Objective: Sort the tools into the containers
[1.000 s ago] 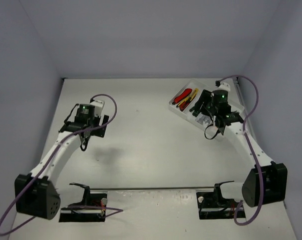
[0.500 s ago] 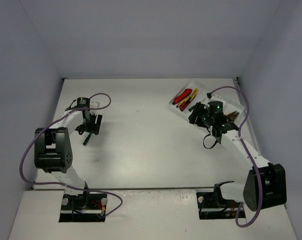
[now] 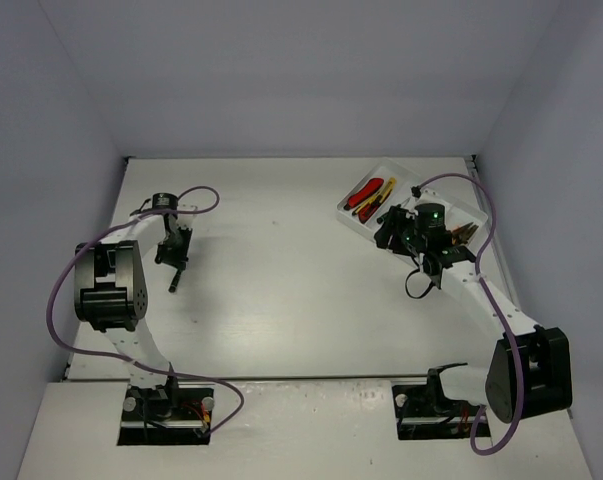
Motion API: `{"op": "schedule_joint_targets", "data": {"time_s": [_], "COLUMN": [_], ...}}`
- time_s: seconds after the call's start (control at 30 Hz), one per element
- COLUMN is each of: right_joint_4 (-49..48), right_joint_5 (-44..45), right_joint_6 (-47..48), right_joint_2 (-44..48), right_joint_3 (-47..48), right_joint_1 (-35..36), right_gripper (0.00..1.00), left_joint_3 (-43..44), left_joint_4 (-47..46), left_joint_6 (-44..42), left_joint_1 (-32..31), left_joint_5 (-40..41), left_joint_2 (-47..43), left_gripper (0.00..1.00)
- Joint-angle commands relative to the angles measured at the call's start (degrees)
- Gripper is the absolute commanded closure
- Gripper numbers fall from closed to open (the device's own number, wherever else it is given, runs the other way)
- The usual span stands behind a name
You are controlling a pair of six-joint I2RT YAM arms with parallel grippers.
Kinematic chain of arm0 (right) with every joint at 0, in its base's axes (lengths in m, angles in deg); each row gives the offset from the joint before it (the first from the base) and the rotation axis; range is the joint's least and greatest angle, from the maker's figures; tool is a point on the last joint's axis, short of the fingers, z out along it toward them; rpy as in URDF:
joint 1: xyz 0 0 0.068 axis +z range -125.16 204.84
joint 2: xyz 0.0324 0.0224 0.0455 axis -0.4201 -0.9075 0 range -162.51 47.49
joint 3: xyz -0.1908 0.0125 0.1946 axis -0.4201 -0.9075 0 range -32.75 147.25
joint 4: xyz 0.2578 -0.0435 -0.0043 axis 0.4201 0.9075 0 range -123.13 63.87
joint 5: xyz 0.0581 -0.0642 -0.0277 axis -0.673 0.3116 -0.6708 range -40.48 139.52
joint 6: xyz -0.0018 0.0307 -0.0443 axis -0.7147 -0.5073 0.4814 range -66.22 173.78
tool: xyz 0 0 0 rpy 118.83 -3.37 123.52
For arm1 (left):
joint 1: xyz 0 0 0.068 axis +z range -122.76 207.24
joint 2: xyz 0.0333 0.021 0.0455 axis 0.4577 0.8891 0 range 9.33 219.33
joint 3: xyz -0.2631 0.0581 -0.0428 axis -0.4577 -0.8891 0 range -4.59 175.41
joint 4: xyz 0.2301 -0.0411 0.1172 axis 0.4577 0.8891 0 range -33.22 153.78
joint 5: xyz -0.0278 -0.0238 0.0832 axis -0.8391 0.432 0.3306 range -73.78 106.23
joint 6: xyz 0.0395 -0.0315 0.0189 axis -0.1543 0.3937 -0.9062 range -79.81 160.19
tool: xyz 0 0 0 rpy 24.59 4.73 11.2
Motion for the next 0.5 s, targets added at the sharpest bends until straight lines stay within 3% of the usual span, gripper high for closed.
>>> {"op": "schedule_joint_targets", "data": {"time_s": [0.0, 0.2, 0.47], "right_joint_4": [-3.8, -5.2, -8.1], "right_joint_5": [-2.5, -7.9, -13.9], "right_joint_6": [0.6, 2.6, 6.4], "right_joint_2": [0.6, 1.1, 0.4], "right_joint_3": [0.5, 0.7, 1.6], "right_joint_1": [-0.1, 2.2, 10.5], "right_gripper": [0.47, 0.45, 0.42], "left_joint_3": [0.0, 1.5, -5.3], "left_joint_4": [1.3, -1.4, -32.4], "left_joint_6": [1.7, 14.8, 40.6], "left_joint_1": [-1.7, -10.4, -23.3], "left_joint_5": [-3.5, -9.5, -15.2], "left_joint_2": [-0.3, -5.2, -12.8], "left_gripper": [0.99, 1.00, 1.00]}}
